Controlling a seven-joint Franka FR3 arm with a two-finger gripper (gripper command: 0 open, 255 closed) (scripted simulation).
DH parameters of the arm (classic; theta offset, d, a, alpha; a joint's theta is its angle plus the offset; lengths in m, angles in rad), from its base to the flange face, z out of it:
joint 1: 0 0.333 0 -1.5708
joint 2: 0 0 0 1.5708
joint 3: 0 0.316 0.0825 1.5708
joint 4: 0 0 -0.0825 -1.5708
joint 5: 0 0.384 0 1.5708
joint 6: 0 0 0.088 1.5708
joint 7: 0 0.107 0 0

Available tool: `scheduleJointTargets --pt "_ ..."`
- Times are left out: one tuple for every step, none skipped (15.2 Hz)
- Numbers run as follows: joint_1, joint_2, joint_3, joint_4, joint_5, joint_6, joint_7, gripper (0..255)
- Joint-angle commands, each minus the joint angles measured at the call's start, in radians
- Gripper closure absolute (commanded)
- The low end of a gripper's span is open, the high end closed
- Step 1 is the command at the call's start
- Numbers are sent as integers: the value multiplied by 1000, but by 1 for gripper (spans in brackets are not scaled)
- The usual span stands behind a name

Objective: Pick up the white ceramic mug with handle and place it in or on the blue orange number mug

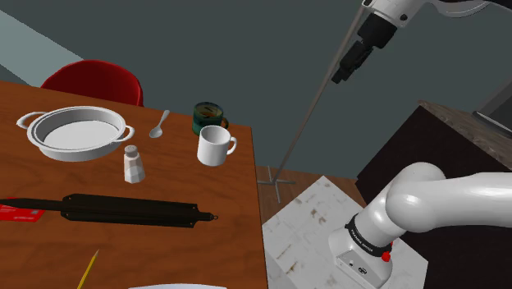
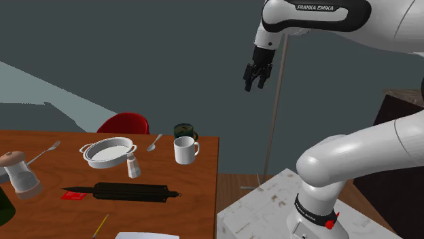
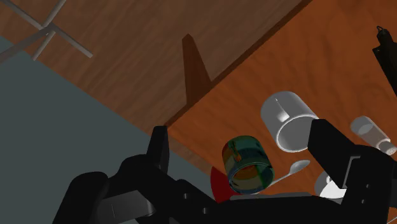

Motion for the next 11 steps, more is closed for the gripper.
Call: scheduleJointTargets --pt "0 0 0 0 0 0 0 0" --pt "3 12 20 -12 8 22 22 0" --pt "6 25 39 -23 17 45 43 0" --pt "9 40 59 -32 25 67 64 0" --pt "12 56 79 -40 32 90 86 0" --pt "15 73 98 -47 39 113 107 0" --pt "17 92 118 -53 46 135 129 0" --pt "20 112 137 -57 52 158 150 0" --pt "22 134 157 -60 57 181 172 0" --pt "24 157 176 -61 62 204 193 0" --pt "26 181 196 -61 66 226 215 0"
